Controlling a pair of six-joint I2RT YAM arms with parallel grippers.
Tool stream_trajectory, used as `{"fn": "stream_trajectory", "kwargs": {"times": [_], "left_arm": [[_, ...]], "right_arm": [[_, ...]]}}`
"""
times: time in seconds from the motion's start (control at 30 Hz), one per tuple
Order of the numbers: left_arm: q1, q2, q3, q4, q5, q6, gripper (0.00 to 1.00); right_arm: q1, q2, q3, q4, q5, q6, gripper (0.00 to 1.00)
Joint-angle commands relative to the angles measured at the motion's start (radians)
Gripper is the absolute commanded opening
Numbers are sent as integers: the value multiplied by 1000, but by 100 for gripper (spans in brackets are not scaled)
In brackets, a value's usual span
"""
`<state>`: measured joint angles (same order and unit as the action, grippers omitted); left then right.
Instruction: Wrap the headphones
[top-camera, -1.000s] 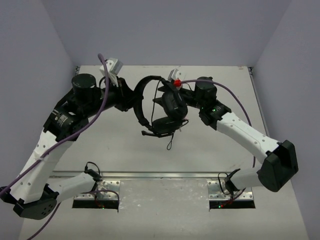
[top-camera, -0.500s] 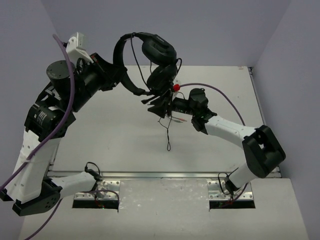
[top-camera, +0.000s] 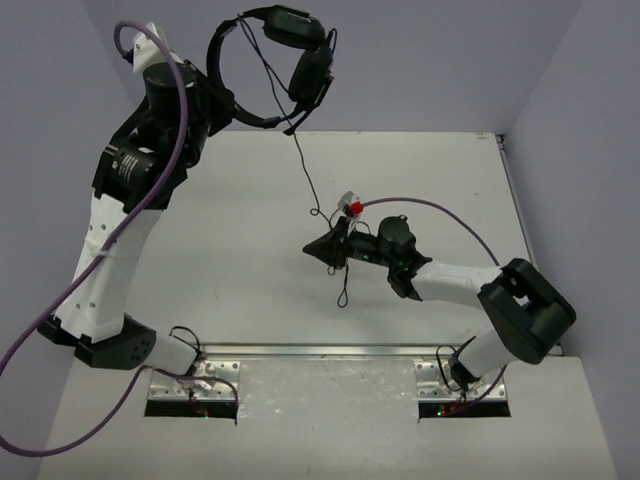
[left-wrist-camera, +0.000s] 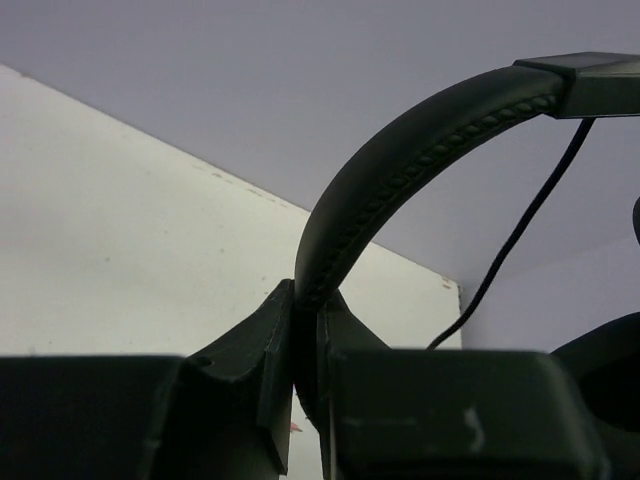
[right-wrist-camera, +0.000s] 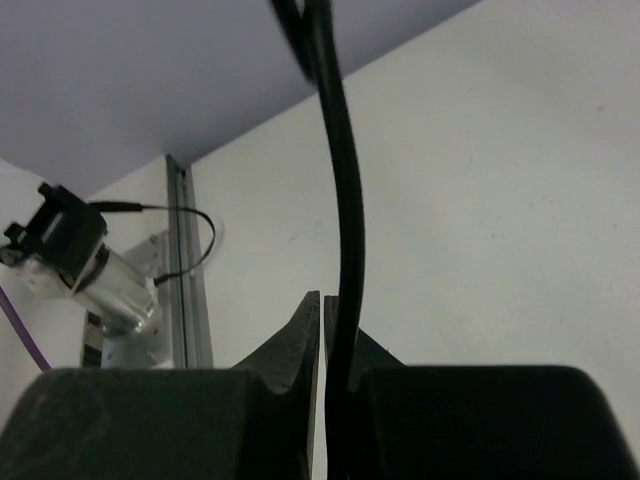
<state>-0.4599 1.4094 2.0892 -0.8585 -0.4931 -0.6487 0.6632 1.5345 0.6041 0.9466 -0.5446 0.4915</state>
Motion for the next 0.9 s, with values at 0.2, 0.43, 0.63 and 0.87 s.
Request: {"fn": "stream_trajectory", "kwargs": {"times": [0.2,0.43,0.63,0.87], "left_arm": [[254,160,46,1,-108,-91,0],[319,227,-1,35,-222,-62,0],[270,106,-296,188,-246,-86,0],[233,141,-383,165,-269,-161,0]], "right_arm": [[283,-352,-128,-411,420,-244,1],[466,-445,-23,-708,488,-344,1],[475,-406,232,-937,387,-436,1],[475,-318,529,-1207,296,-528,1]]}}
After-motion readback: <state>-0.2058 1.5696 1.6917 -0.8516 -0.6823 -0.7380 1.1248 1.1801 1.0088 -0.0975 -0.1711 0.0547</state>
